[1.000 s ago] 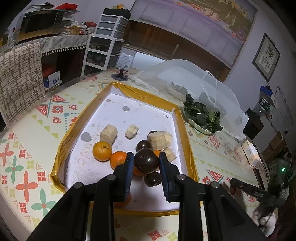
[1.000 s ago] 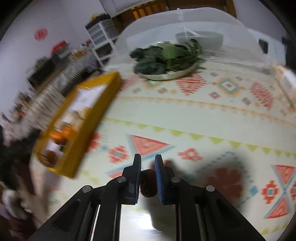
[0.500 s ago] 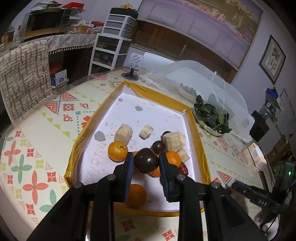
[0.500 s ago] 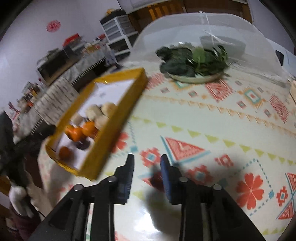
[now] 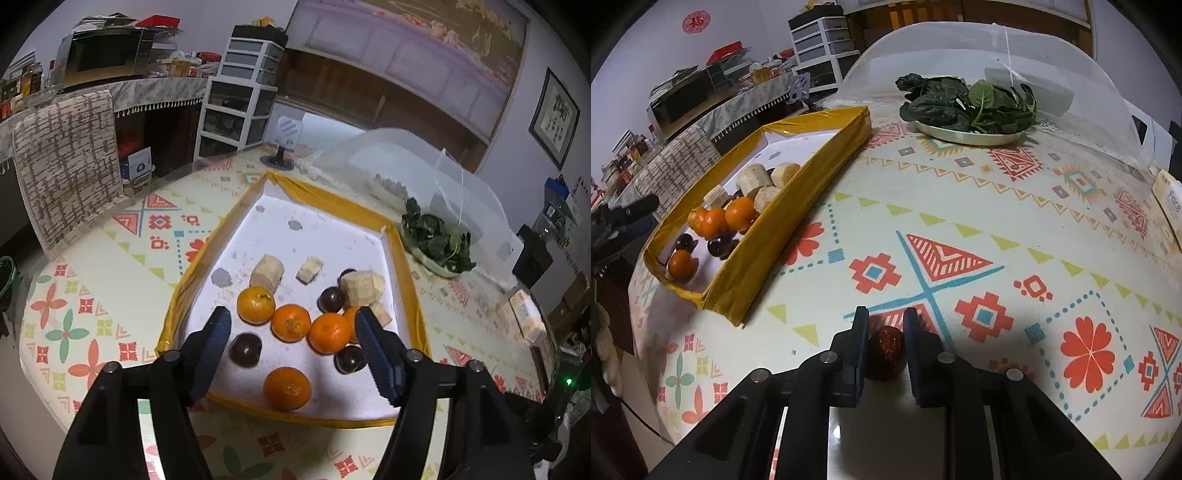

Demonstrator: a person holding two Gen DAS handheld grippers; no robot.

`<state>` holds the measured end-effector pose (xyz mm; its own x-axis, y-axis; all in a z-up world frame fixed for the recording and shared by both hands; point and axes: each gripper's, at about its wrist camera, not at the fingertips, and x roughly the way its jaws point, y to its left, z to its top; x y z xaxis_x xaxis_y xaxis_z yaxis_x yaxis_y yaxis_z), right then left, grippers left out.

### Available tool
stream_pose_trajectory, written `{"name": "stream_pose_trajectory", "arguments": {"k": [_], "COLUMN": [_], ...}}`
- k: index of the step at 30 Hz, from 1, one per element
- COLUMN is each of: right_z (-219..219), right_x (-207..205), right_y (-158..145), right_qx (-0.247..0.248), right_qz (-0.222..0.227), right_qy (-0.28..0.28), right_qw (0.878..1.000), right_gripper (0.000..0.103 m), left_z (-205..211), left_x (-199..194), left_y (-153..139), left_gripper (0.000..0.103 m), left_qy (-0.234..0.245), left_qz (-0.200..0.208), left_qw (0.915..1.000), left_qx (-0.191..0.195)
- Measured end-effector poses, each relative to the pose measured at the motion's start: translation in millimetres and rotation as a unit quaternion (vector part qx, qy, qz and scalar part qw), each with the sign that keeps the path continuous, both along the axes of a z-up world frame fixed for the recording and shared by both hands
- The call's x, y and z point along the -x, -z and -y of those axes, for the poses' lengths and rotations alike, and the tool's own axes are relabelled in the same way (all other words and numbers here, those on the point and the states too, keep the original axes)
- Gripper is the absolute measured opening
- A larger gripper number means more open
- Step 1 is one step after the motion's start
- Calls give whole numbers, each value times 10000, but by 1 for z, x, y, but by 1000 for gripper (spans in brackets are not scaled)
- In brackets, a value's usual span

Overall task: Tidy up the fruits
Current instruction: 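Lower the red date into the tray and open the right tool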

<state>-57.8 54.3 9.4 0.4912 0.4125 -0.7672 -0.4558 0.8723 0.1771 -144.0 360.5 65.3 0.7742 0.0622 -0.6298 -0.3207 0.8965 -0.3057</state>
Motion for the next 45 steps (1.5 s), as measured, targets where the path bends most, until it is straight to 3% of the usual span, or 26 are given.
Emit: {"name": "stream_pose_trajectory", "arguments": {"k": [4, 10, 15, 18, 20, 22, 24, 25, 27, 29, 34, 42, 45], "right_z": [-6, -50, -107, -128, -136, -132, -114, -101, -79, -63, -52, -70, -78], "right_x": [1, -8, -24, -42, -52, -48, -38, -32, -17, 0, 16, 18, 17], "right_y": [-20, -55, -47, -30, -22, -34, -52, -60, -65, -58, -21, -2, 4], "right_qx": [-335, -1115, -1218, -1399, -1251, -1103, -1254, -1284, -1061, -614, 298, 583, 709], "right_qz": [36, -146, -479, -928, -986, -576, -275, -203, -32, 68, 86, 314, 329], "right_qy": [-92, -700, -1117, -1128, -951, -820, -784, -784, -895, -1098, -1362, -1977, -2034], "right_qw": [9994, 9912, 9851, 9793, 9826, 9888, 9886, 9884, 9903, 9920, 9902, 9780, 9760], "right_gripper": [19, 19, 19, 19, 19, 19, 19, 25, 49, 53, 53, 52, 41], "left_z": [-5, -14, -18, -20, -21, -22, -25, -26, -27, -28, -24, -21, -16], "left_x": [5, 11, 18, 19, 20, 21, 21, 21, 21, 20, 16, 19, 18], "left_y": [-4, -7, -10, -10, -10, -10, -9, -8, -6, -5, -2, -4, -6], "left_gripper": [72, 73, 73, 73, 73, 74, 74, 76, 78, 78, 78, 78, 78], "left_qy": [-111, -226, -213, -243, -228, -194, -155, -120, -49, -22, 77, 3, 43], "left_qz": [82, 153, 207, 203, 188, 203, 209, 198, 208, 242, 295, 242, 235], "left_qw": [9999, 9996, 9995, 9995, 9996, 9996, 9997, 9997, 9998, 9997, 9995, 9997, 9997], "left_qx": [34, 86, 77, 44, 32, 3, -33, -38, -15, 4, 128, 84, 60]}}
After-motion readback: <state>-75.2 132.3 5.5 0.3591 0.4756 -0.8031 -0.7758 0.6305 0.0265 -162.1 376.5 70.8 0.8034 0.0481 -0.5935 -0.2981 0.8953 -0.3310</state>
